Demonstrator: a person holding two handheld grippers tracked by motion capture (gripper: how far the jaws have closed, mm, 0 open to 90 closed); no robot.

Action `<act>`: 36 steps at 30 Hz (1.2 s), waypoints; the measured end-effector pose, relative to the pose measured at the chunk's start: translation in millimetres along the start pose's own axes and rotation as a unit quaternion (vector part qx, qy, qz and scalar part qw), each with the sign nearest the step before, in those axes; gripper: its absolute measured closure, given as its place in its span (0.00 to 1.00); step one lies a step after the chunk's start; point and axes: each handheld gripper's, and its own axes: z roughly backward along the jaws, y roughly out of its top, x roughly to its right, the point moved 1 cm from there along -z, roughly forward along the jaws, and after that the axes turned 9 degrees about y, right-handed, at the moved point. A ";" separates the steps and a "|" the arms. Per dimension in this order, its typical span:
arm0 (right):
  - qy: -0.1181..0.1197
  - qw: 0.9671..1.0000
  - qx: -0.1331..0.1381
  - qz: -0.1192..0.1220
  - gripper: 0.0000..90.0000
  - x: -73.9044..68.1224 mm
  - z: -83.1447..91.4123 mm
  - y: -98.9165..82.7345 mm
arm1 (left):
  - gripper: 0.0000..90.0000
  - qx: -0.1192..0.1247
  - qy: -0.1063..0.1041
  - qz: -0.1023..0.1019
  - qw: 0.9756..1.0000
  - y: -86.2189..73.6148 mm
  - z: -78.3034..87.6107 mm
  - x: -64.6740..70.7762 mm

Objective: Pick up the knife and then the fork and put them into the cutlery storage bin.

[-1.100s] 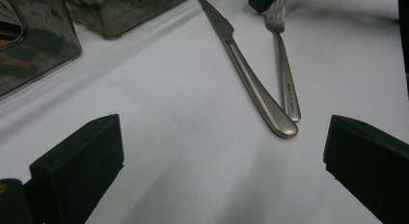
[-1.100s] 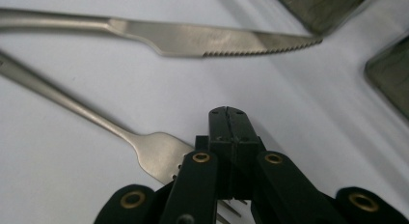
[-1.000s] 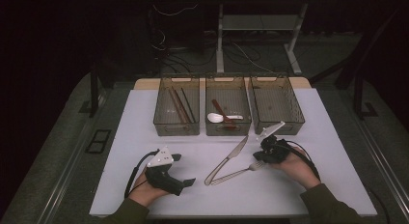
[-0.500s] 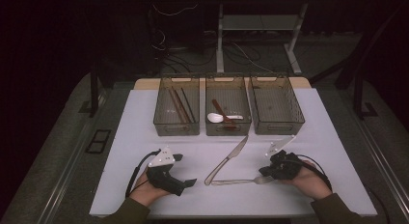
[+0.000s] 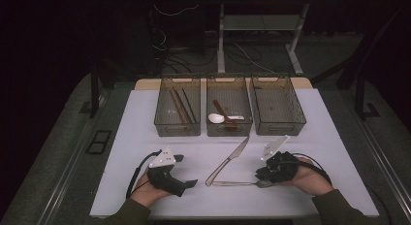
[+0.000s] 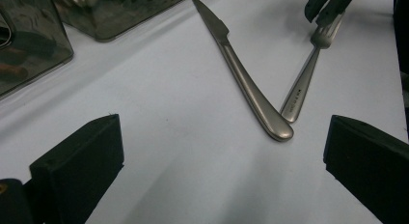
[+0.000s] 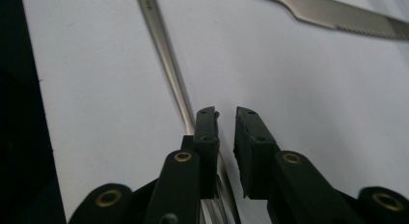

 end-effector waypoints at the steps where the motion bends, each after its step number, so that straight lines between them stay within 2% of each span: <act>1: 0.005 1.000 -0.010 0.015 0.86 -2.0 -1.8 5.6 | 0.00 0.000 0.000 0.000 1.000 0.0 0.0 0.0; 3: 0.011 0.998 -0.030 0.048 0.83 -4.7 -6.1 14.1 | 0.00 -0.001 -0.001 -0.001 1.000 0.0 -0.2 0.1; 7: 0.023 0.993 -0.081 0.080 0.83 -13.6 -16.9 27.4 | 0.00 -0.001 -0.002 -0.001 1.000 -0.2 -0.8 0.6; 9: 0.017 0.990 -0.101 0.092 0.82 -15.6 -21.6 32.0 | 0.00 -0.001 -0.002 -0.001 1.000 -0.3 -0.9 0.5; 11: 0.015 0.987 -0.124 0.104 0.82 -16.2 -26.5 36.6 | 0.00 -0.002 -0.003 -0.001 1.000 -0.4 -1.1 0.6; 13: 0.023 0.983 -0.142 0.115 0.83 -17.3 -30.8 41.9 | 0.00 -0.003 -0.004 -0.002 1.000 -0.3 -1.2 0.8; 17: 0.027 0.977 -0.172 0.123 0.85 -18.7 -36.7 50.3 | 0.00 -0.003 -0.005 -0.003 1.000 -0.3 -1.0 0.8; 18: 0.027 0.974 -0.181 0.130 0.85 -17.8 -39.2 52.4 | 0.00 -0.003 -0.005 -0.003 1.000 -0.3 -1.0 0.8; 20: 0.028 0.971 -0.195 0.135 0.86 -17.9 -41.7 54.8 | 0.00 -0.001 -0.005 -0.003 1.000 -0.4 -1.0 0.9; 25: 0.026 0.966 -0.219 0.138 0.89 -19.0 -44.7 60.3 | 0.00 -0.002 -0.005 -0.003 1.000 -0.5 -1.2 0.9; 26: 0.026 0.965 -0.219 0.140 0.89 -19.0 -45.4 60.6 | 0.00 -0.002 -0.005 -0.003 1.000 -0.5 -1.3 0.9; 27: 0.022 0.963 -0.227 0.141 0.90 -19.6 -45.5 61.9 | 0.00 -0.002 -0.005 -0.003 1.000 -0.5 -1.3 1.0; 31: 0.021 0.961 -0.232 0.146 0.93 -20.1 -46.3 62.9 | 0.00 -0.001 -0.005 -0.004 1.000 -0.4 -1.1 1.0; 35: 0.022 0.963 -0.229 0.141 0.94 -20.0 -45.2 62.1 | 0.00 -0.001 -0.005 -0.003 1.000 -0.4 -0.9 1.0; 36: 0.024 0.963 -0.226 0.145 0.94 -19.1 -45.1 61.8 | 0.00 -0.001 -0.006 -0.003 1.000 -0.5 -0.9 1.0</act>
